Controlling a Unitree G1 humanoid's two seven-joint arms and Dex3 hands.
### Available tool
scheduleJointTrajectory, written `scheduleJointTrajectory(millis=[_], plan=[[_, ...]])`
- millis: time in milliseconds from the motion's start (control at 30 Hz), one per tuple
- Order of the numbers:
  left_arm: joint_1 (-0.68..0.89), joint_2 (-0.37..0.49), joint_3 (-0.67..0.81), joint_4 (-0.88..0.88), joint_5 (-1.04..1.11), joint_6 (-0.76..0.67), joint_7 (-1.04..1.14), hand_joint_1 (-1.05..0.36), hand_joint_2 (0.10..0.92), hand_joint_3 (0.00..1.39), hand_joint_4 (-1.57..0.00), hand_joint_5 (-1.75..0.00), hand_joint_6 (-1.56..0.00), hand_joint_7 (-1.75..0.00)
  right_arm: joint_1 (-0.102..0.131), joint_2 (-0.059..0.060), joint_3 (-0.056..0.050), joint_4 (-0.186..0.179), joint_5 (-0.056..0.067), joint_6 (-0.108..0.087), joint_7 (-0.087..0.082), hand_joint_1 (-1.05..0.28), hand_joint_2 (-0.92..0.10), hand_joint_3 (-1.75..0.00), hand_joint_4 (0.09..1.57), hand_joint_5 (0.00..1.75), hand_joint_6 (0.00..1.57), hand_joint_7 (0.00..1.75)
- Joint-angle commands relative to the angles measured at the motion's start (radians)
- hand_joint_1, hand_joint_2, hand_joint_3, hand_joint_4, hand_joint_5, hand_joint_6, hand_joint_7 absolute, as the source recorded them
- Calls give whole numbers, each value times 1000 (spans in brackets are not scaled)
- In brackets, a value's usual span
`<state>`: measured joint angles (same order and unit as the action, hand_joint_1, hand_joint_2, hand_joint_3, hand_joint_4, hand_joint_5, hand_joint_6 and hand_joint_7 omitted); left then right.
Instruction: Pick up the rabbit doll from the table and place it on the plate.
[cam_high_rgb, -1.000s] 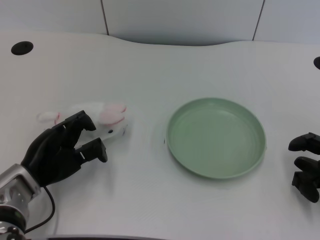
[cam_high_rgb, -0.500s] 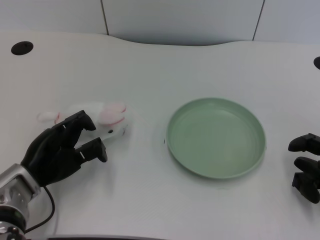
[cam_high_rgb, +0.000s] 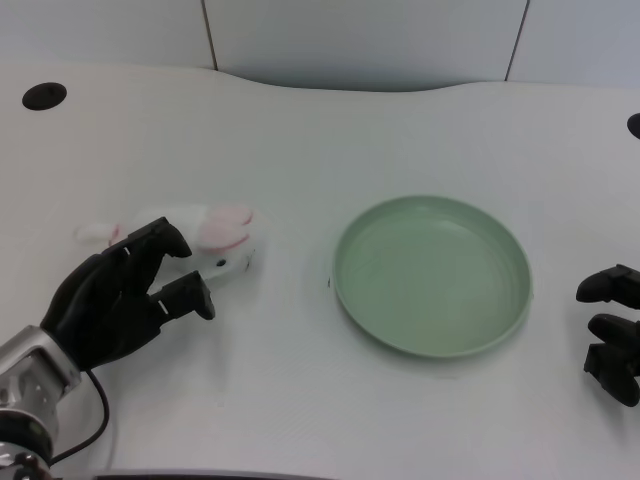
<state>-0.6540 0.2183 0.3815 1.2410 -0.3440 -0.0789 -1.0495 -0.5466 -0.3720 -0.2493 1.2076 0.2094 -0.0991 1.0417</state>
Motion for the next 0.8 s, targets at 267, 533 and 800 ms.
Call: scheduleJointTrajectory(millis=[267, 533, 800], plan=[[73, -8, -10, -356, -96, 40, -58, -614, 921, 235, -449, -1213, -529, -732, 2, -20, 1, -17, -5, 1, 0, -359, -915, -35, 1238, 1746, 612, 1746], [75, 12, -89, -491, 27, -464, -23, -617, 920, 57, -545, -695, -690, -192, 3, -22, -3, -20, -2, 15, -2, -333, -917, -30, 1176, 1746, 425, 1746], [-40, 148, -208, -300, 503, -1020, 364, -663, 921, 57, -380, -260, -514, -1, 0, -24, 3, -18, -10, 15, -3, -345, -918, -32, 1167, 1746, 537, 1746]])
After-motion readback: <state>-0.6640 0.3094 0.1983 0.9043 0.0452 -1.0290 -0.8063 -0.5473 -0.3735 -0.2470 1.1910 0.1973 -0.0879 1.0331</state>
